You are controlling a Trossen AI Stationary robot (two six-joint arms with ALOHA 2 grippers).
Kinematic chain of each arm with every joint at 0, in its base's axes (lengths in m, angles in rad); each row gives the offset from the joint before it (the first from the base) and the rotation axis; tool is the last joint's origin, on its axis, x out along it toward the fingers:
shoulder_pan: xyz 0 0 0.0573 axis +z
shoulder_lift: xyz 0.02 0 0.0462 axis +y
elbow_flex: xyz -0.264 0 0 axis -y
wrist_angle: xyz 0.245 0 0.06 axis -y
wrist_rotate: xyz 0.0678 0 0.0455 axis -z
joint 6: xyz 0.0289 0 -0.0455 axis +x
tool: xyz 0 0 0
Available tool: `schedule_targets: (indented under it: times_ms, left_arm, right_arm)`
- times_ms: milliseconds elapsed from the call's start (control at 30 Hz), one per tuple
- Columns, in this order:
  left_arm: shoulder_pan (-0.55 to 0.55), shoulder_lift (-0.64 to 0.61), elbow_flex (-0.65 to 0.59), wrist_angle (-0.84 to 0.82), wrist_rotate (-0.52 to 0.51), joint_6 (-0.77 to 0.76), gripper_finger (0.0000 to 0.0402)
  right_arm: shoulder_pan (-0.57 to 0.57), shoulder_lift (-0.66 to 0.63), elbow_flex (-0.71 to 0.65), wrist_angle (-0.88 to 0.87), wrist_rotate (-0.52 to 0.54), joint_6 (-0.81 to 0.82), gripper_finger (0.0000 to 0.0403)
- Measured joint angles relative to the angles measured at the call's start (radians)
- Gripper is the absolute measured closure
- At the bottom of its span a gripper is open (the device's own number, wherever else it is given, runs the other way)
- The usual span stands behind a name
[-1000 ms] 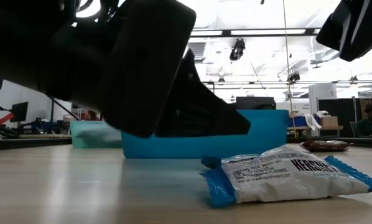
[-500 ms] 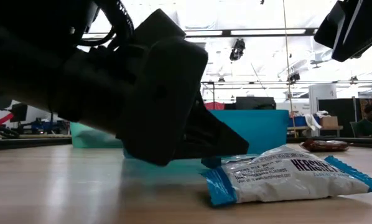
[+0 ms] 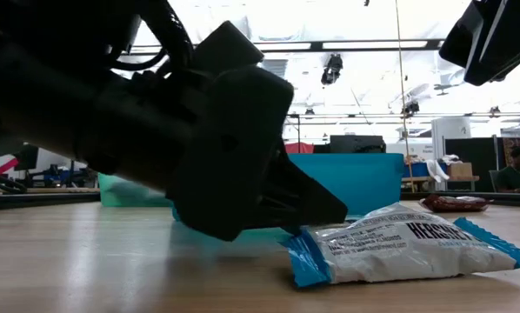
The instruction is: Sort candy
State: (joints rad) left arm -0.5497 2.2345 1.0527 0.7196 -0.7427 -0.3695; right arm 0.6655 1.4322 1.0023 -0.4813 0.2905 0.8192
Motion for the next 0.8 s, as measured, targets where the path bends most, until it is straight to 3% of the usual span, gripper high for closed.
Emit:
schedule_targets:
  times_ms: [600, 800]
  left_arm:
    - [0.000, -0.002, 0.001, -0.100, 0.001, -0.040, 0.0213]
    - [-0.001, -0.002, 0.001, -0.102, 0.003, -0.034, 0.0251]
  right_arm:
    - [0.000, 0.000, 0.000, 0.000, 0.001, 0.000, 0.0329]
    - [0.000, 0.000, 0.000, 0.000, 0.001, 0.000, 0.0327]
